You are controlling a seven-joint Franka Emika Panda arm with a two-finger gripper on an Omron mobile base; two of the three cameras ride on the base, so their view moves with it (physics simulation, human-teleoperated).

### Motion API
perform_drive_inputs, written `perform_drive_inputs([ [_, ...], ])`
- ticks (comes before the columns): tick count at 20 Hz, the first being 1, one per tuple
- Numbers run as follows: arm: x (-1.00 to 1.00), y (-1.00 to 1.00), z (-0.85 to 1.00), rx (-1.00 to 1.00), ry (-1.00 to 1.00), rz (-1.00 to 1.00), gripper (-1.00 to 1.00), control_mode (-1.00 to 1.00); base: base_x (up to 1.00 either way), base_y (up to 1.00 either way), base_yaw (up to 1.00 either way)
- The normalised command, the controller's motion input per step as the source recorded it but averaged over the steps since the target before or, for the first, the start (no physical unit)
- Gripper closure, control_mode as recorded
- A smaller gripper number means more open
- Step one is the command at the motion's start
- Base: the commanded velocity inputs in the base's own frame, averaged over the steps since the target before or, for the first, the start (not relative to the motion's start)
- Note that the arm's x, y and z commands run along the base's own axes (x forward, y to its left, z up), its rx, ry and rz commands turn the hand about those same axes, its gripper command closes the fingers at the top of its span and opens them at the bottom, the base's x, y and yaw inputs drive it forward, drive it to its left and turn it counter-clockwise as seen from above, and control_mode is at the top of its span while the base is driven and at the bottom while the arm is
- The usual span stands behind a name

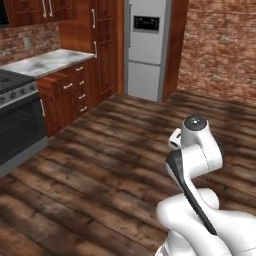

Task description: Organize the utensils by type. Pick up the wooden spoons from the counter and place them in the open cabinet. Then pick up the metallic utensils from the counter and place them in the open drawer.

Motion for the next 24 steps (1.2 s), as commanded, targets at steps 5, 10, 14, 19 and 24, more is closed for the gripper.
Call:
perform_drive_inputs([
  [5, 0.0, 0.0, 0.0, 0.0, 0.0, 0.0, 1.0, 1.0, 0.88, 0.39, -0.17],
  [10, 0.0, 0.0, 0.0, 0.0, 0.0, 0.0, 1.0, 1.0, 0.85, 0.42, -0.21],
  [14, 0.0, 0.0, 0.0, 0.0, 0.0, 0.0, 1.0, 1.0, 0.82, 0.5, -0.23],
  [19, 0.0, 0.0, 0.0, 0.0, 0.0, 0.0, 1.0, 1.0, 0.8, 0.54, -0.22],
  [24, 0.0, 0.0, 0.0, 0.0, 0.0, 0.0, 1.0, 1.0, 0.76, 0.53, -0.21],
])
